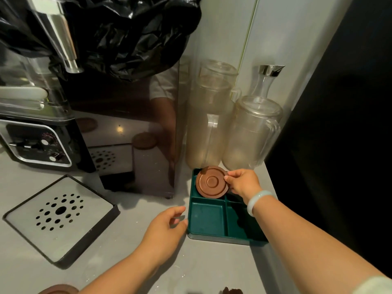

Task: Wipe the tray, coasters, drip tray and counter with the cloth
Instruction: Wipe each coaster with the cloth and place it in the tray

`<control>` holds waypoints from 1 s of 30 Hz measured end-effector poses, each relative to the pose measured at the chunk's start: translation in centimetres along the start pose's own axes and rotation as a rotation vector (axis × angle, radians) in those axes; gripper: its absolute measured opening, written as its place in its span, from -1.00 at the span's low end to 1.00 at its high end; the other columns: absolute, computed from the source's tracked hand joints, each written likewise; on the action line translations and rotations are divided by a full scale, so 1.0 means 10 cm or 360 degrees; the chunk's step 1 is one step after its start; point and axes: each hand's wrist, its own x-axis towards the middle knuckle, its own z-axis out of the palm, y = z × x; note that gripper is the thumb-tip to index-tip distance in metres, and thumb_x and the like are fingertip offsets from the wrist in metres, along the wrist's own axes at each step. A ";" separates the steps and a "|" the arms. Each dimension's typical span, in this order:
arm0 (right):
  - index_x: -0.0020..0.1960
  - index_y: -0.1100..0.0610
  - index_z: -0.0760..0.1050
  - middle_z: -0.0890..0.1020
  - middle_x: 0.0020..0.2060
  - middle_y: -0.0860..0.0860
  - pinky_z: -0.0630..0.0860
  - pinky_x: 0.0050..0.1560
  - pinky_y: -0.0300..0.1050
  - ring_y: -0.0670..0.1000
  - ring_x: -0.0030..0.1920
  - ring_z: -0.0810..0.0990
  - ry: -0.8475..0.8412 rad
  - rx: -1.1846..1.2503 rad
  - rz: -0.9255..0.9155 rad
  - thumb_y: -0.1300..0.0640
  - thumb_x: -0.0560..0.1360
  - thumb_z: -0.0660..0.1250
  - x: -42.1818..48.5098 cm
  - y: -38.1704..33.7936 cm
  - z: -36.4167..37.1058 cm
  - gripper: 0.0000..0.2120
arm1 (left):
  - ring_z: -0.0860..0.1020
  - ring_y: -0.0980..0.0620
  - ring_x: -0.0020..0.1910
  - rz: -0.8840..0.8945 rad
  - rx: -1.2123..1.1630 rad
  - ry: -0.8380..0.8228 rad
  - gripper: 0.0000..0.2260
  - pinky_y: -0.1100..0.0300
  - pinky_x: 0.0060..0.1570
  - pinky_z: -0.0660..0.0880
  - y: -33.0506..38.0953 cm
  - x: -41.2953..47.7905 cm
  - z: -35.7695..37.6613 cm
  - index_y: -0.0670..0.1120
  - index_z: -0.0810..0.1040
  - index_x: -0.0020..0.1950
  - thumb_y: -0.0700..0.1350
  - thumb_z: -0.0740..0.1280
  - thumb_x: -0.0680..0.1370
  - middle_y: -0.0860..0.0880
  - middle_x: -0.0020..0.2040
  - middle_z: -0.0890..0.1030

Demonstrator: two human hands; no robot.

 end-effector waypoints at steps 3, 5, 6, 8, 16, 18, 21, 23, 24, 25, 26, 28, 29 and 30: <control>-0.13 0.05 0.59 0.68 -0.13 0.10 0.58 0.09 0.06 0.12 -0.07 0.65 0.0003 -0.0061 -0.0064 0.19 0.41 0.47 0.02 0.02 0.03 -0.91 | 0.46 0.22 0.17 0.0053 0.0039 -0.0032 -0.60 0.37 0.16 0.35 -0.04 0.03 0.02 -0.01 0.44 0.39 -0.17 0.35 0.55 0.09 0.25 0.54; -0.10 0.06 0.61 0.68 -0.15 0.07 0.58 0.09 0.03 0.09 -0.08 0.65 -0.0017 -0.0051 -0.0083 0.19 0.42 0.45 0.03 0.04 0.05 -0.92 | 0.43 0.28 0.17 0.0095 0.0048 -0.0078 -0.57 0.55 0.06 0.33 -0.05 0.06 0.05 0.03 0.42 0.40 -0.19 0.36 0.55 0.23 0.18 0.51; -0.05 0.08 0.62 0.68 -0.15 0.05 0.57 0.09 -0.01 0.06 -0.08 0.64 -0.0026 -0.0047 -0.0102 0.19 0.43 0.44 0.04 0.06 0.05 -0.90 | 0.43 0.31 0.17 0.0124 0.0061 -0.0104 -0.56 0.64 -0.02 0.32 -0.06 0.06 0.07 0.07 0.42 0.38 -0.21 0.36 0.54 0.32 0.12 0.48; 0.07 0.13 0.61 0.69 -0.07 0.06 0.55 0.10 -0.07 0.04 -0.05 0.63 -0.0066 -0.0040 -0.0136 0.23 0.47 0.40 0.02 0.09 0.05 -0.82 | 0.42 0.42 0.09 0.0178 0.0124 -0.0142 -0.53 0.73 -0.10 0.28 -0.07 0.08 0.10 0.12 0.41 0.38 -0.23 0.36 0.53 0.42 0.06 0.44; 0.29 0.16 0.49 0.60 -0.06 0.09 0.46 0.07 -0.12 0.01 -0.07 0.52 -0.0231 -0.0043 -0.0204 0.32 0.53 0.27 -0.07 0.15 0.02 -0.66 | 0.42 0.26 0.03 0.0232 0.0392 -0.0055 -0.51 0.66 -0.11 0.28 -0.06 0.15 0.23 0.09 0.31 0.48 -0.22 0.26 0.58 0.24 0.11 0.46; 0.30 0.13 0.49 0.58 -0.08 0.07 0.46 0.06 -0.08 0.00 -0.10 0.49 -0.0242 -0.0074 -0.0187 0.30 0.53 0.27 -0.10 0.15 0.01 -0.66 | 0.43 0.25 0.03 0.0222 0.0398 -0.0061 -0.52 0.60 -0.08 0.30 -0.07 0.14 0.23 0.11 0.32 0.47 -0.24 0.22 0.59 0.24 0.09 0.48; 0.30 0.09 0.48 0.59 -0.08 0.06 0.49 0.11 -0.04 -0.02 -0.12 0.50 -0.0252 -0.0107 -0.0183 0.28 0.54 0.27 -0.12 0.16 0.02 -0.65 | 0.44 0.23 0.02 0.0223 0.0400 -0.0060 -0.52 0.58 -0.08 0.31 -0.08 0.12 0.21 0.12 0.34 0.45 -0.27 0.21 0.59 0.22 0.08 0.50; 0.30 0.08 0.48 0.59 -0.12 0.05 0.50 0.08 -0.04 -0.03 -0.17 0.50 -0.0253 -0.0115 -0.0188 0.27 0.54 0.28 -0.14 0.17 0.03 -0.65 | 0.45 0.21 0.03 0.0230 0.0415 -0.0059 -0.50 0.49 0.00 0.34 -0.10 0.11 0.18 0.12 0.34 0.46 -0.28 0.20 0.58 0.21 0.08 0.51; 0.30 0.07 0.49 0.59 -0.14 0.06 0.51 0.05 -0.04 -0.03 -0.19 0.50 -0.0251 -0.0124 -0.0183 0.26 0.53 0.29 -0.15 0.18 0.04 -0.65 | 0.46 0.21 0.04 0.0236 0.0421 -0.0056 -0.50 0.45 0.03 0.34 -0.11 0.10 0.17 0.11 0.34 0.46 -0.28 0.20 0.57 0.20 0.09 0.51; 0.29 0.05 0.49 0.59 -0.15 0.07 0.53 0.03 -0.03 -0.02 -0.20 0.50 -0.0249 -0.0136 -0.0178 0.25 0.53 0.30 -0.16 0.18 0.04 -0.65 | 0.46 0.21 0.04 0.0242 0.0426 -0.0049 -0.50 0.45 0.04 0.33 -0.13 0.09 0.15 0.11 0.35 0.46 -0.29 0.20 0.57 0.20 0.09 0.51; 0.29 0.04 0.49 0.59 -0.16 0.07 0.54 0.03 -0.01 -0.01 -0.21 0.51 -0.0251 -0.0151 -0.0179 0.24 0.53 0.30 -0.17 0.19 0.05 -0.65 | 0.46 0.21 0.05 0.0243 0.0429 -0.0041 -0.50 0.45 0.04 0.33 -0.14 0.09 0.14 0.11 0.35 0.45 -0.29 0.20 0.57 0.20 0.09 0.51; 0.30 0.03 0.48 0.59 -0.14 0.09 0.56 0.02 0.01 0.01 -0.20 0.52 -0.0270 -0.0179 -0.0190 0.23 0.53 0.30 -0.19 0.19 0.05 -0.65 | 0.47 0.21 0.05 0.0244 0.0433 -0.0040 -0.50 0.44 0.06 0.33 -0.15 0.07 0.11 0.10 0.36 0.45 -0.28 0.21 0.57 0.21 0.10 0.52; 0.31 0.04 0.47 0.59 -0.12 0.10 0.56 0.03 0.01 0.01 -0.18 0.52 -0.0285 -0.0192 -0.0199 0.23 0.53 0.29 -0.20 0.19 0.05 -0.64 | 0.47 0.21 0.05 0.0248 0.0439 -0.0054 -0.51 0.43 0.06 0.34 -0.15 0.07 0.10 0.10 0.36 0.45 -0.28 0.22 0.57 0.21 0.10 0.52; 0.33 0.05 0.44 0.59 -0.11 0.10 0.55 0.05 0.00 0.01 -0.16 0.52 -0.0297 -0.0210 -0.0215 0.23 0.53 0.29 -0.21 0.17 0.04 -0.62 | 0.48 0.21 0.06 0.0253 0.0442 -0.0074 -0.52 0.44 0.05 0.34 -0.14 0.06 0.09 0.10 0.36 0.45 -0.27 0.22 0.57 0.22 0.10 0.52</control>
